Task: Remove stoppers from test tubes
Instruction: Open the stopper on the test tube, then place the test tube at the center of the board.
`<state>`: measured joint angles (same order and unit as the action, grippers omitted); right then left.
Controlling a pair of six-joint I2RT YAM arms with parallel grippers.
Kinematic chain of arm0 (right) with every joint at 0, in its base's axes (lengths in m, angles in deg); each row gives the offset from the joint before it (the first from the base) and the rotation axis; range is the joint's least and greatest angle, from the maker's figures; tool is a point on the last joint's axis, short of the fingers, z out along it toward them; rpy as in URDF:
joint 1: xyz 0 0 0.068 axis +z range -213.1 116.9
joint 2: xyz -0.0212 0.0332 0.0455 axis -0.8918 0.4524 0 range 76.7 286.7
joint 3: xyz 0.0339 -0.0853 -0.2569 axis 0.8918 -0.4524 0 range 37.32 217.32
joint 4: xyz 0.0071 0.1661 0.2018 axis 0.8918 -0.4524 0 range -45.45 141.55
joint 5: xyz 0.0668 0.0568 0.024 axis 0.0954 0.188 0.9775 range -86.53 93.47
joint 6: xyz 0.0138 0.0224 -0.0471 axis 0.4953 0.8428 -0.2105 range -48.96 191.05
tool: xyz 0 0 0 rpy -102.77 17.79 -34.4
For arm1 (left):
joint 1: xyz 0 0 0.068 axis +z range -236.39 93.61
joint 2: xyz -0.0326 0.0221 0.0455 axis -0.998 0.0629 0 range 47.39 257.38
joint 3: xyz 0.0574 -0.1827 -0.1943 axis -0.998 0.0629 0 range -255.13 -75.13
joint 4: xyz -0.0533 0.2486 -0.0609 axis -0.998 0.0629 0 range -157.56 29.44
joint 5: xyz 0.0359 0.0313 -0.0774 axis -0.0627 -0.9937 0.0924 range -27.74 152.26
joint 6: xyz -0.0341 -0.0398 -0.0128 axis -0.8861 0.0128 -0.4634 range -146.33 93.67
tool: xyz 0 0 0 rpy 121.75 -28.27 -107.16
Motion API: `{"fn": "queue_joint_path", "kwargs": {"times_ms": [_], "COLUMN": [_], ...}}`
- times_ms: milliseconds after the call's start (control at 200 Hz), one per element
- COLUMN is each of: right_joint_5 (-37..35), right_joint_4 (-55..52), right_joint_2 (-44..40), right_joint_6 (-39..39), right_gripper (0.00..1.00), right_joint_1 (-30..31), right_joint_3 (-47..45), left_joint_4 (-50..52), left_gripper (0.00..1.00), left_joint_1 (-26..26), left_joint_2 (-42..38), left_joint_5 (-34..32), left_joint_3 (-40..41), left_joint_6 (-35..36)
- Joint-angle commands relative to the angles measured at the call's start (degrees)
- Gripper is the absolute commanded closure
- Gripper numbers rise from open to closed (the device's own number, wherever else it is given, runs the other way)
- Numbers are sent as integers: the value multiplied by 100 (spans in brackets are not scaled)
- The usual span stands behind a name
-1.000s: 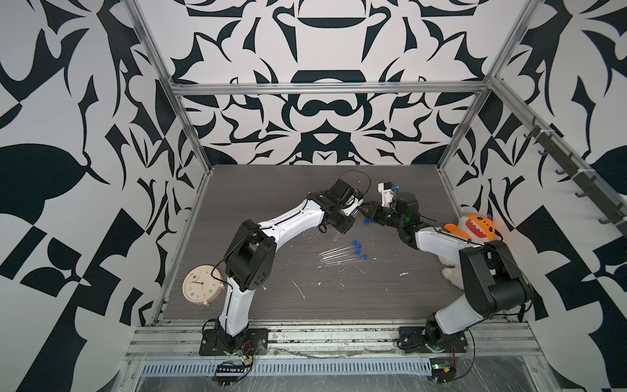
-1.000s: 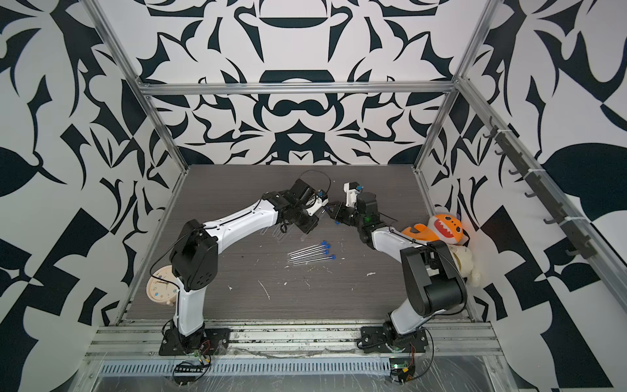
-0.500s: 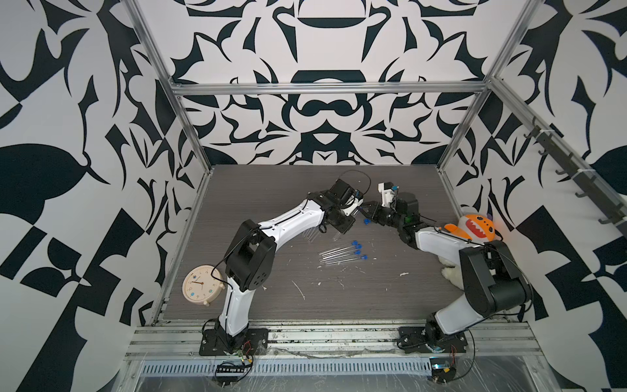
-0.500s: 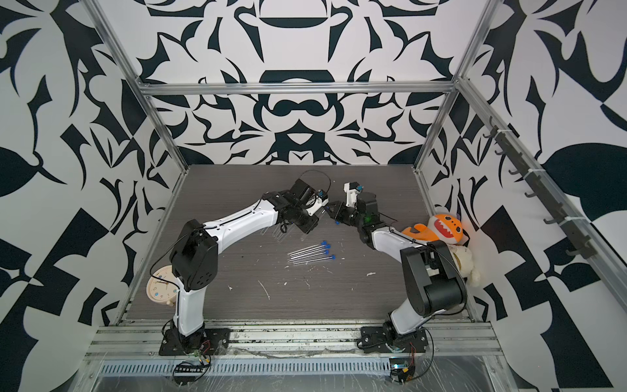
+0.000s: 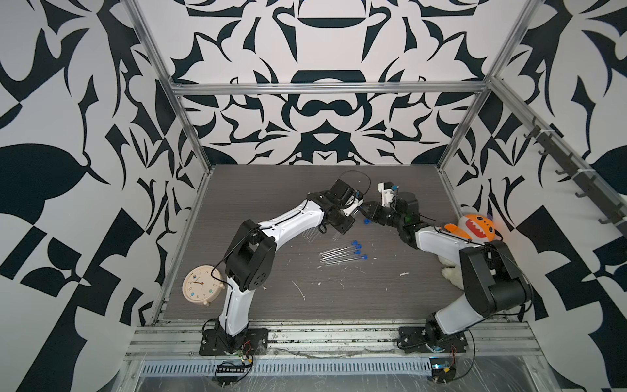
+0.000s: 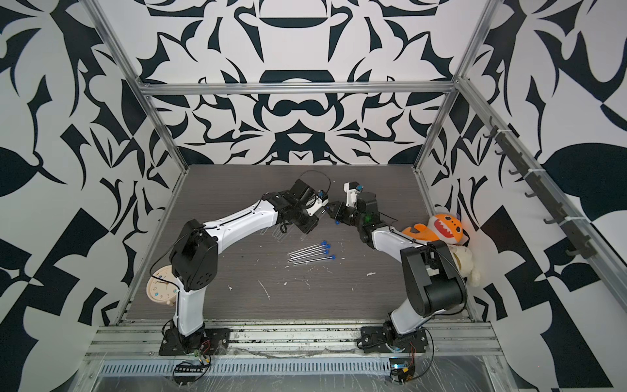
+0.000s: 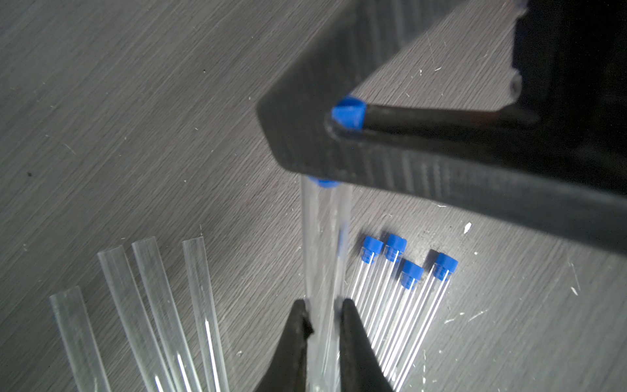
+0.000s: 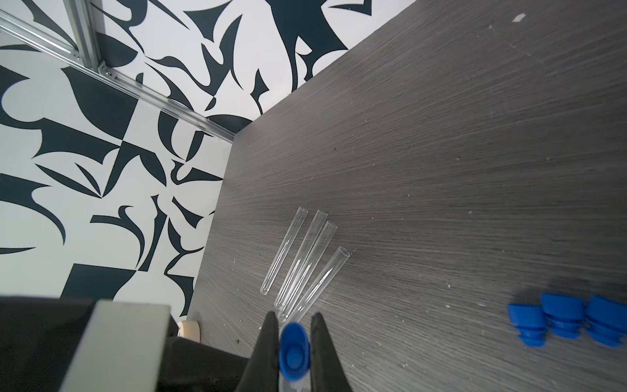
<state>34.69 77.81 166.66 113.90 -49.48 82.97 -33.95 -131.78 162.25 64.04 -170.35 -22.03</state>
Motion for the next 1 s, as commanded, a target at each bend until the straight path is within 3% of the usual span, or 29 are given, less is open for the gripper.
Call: {"fn": "queue_joint_path", "kwargs": {"times_ms": [0, 365, 530, 645, 860, 995], "right_joint_5": [-503, -519, -1088, -925, -1164, -1132], "right_joint_4": [603, 597, -715, -852, -2197, -2498], "right_joint_2": [-254, -302, -287, -139, 180, 552], "right_joint_6": [-110, -67, -175, 35, -720, -876], "right_gripper": [99, 99, 100, 100, 100, 100], "right_joint_1": [-247, -255, -563, -1067, -1366, -1423], "right_joint_3": [360, 334, 414, 183, 574, 783], "left_joint_4": [906, 1036, 1039, 1012, 1043, 1047], "left_gripper": [100, 100, 100, 100, 100, 100], "left_joint_1": [85, 100, 122, 186, 206, 262], "left_joint_2": [-103, -107, -26, -44, 150, 327], "left_joint_5": [-188, -374, -411, -363, -372, -385], "left_joint_3": [258, 109, -21, -49, -235, -381], "left_joint_6": [-113, 19, -5, -17, -28, -132]}}
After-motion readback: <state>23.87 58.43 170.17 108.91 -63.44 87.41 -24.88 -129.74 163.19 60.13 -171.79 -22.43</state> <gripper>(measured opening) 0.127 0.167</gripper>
